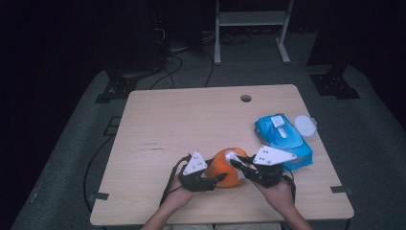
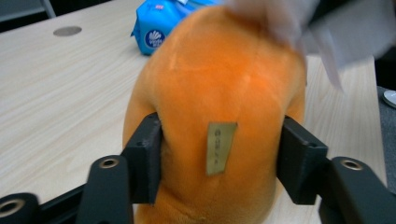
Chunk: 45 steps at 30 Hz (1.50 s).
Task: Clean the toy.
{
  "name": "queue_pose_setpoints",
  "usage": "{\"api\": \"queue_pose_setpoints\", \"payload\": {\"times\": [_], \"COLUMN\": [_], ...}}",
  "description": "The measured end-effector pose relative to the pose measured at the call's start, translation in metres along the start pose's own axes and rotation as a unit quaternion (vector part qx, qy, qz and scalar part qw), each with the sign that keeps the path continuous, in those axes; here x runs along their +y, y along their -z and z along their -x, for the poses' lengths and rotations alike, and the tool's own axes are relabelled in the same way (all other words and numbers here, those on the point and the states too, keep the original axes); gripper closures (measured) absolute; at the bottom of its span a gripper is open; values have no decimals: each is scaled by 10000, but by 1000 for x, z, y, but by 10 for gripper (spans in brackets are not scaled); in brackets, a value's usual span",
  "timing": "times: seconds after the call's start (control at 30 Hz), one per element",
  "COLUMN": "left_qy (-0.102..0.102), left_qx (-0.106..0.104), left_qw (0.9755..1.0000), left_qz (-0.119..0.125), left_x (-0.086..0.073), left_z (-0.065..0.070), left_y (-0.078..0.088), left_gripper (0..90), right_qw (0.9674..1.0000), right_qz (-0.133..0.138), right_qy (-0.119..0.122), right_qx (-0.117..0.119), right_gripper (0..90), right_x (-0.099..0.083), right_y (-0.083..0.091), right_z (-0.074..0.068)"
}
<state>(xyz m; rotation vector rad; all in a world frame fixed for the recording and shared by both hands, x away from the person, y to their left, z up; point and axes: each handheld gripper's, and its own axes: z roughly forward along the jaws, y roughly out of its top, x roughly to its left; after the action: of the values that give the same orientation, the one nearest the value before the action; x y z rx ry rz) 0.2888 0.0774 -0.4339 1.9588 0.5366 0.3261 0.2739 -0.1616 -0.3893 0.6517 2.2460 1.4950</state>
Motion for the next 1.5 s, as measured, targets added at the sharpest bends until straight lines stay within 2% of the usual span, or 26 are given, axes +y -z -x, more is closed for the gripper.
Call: {"api": "queue_pose_setpoints", "payload": {"times": [0.07,0.1,0.17,0.23,0.27,0.3,0.33,0.43,0.5,0.53,0.57,0.67,0.73,0.77,0.8,0.9,1.0,1.07,1.13,1.2,1.27,1.3,1.33,1.37,1.43,1.5], "left_qy": [-99,-103,-98,-87,-90,-86,-78,-19,-16,3,31,164,249,282,268,143,-13,-53,0,45,197,262,306,347,479,315], "left_qx": [38,39,30,27,31,44,45,18,26,15,9,-51,-35,-70,-57,1,66,84,30,-70,-216,-190,-169,-214,-308,-238], "left_qw": [9999,9999,9999,9999,9999,9999,10000,10000,10000,10000,10000,9997,9996,9995,9996,9998,9999,9999,9999,9998,9991,9990,9990,9990,9981,9990], "left_qz": [-27,16,54,112,96,67,35,52,45,39,64,169,113,131,115,116,98,87,132,178,319,305,263,209,236,204], "left_x": [3,4,7,9,9,9,8,7,5,4,2,0,-2,-3,-4,-4,-2,-2,-4,-5,-6,-8,-9,-12,-16,-14], "left_z": [2,2,0,1,1,1,1,0,-1,-2,-3,-8,-11,-12,-12,-7,0,0,-2,-6,-11,-13,-14,-17,-19,-16], "left_y": [3,5,11,14,13,12,11,11,10,10,10,9,7,7,6,3,0,0,2,2,1,-1,-3,-4,-7,-6], "left_gripper": [442,450,460,464,464,463,461,451,436,425,407,269,189,195,239,311,339,340,344,326,244,187,93,72,82,190], "right_qw": [9996,9996,9998,9992,9987,9986,9988,9995,9999,9998,9995,9988,9979,9978,9977,9987,9997,9998,9997,9991,9986,9984,9983,9983,9982,9984], "right_qz": [-84,-105,-92,-223,-262,-248,-245,-40,-124,-139,-176,-372,-428,-430,-391,-298,-87,-182,-258,-358,-381,-404,-416,-416,-407,-382], "right_qy": [244,252,63,-104,-337,-391,-345,-288,-4,-57,-215,-263,-404,-428,-488,-369,-158,70,-32,-90,-304,-317,-264,-255,-323,-256], "right_qx": [-65,-116,-155,-323,-270,-241,-237,142,94,123,119,-158,-253,-280,-249,-187,151,64,-1,-197,-218,-243,-305,-316,-296,-335], "right_gripper": [807,807,808,807,807,806,806,806,806,807,808,808,808,808,807,806,805,806,808,808,808,808,808,808,807,807], "right_x": [1,1,-3,-9,-12,-13,-12,-6,-3,-4,-6,-16,-21,-21,-21,-14,-6,-4,-7,-12,-17,-18,-18,-18,-19,-16], "right_y": [-5,-6,-4,-4,-4,-5,-5,-8,-12,-13,-13,-14,-13,-12,-12,-12,-14,-17,-17,-16,-13,-13,-12,-12,-12,-12], "right_z": [-8,-7,4,14,19,19,15,1,-7,-5,0,13,20,22,23,13,-2,-8,-1,8,17,18,19,19,21,18]}}
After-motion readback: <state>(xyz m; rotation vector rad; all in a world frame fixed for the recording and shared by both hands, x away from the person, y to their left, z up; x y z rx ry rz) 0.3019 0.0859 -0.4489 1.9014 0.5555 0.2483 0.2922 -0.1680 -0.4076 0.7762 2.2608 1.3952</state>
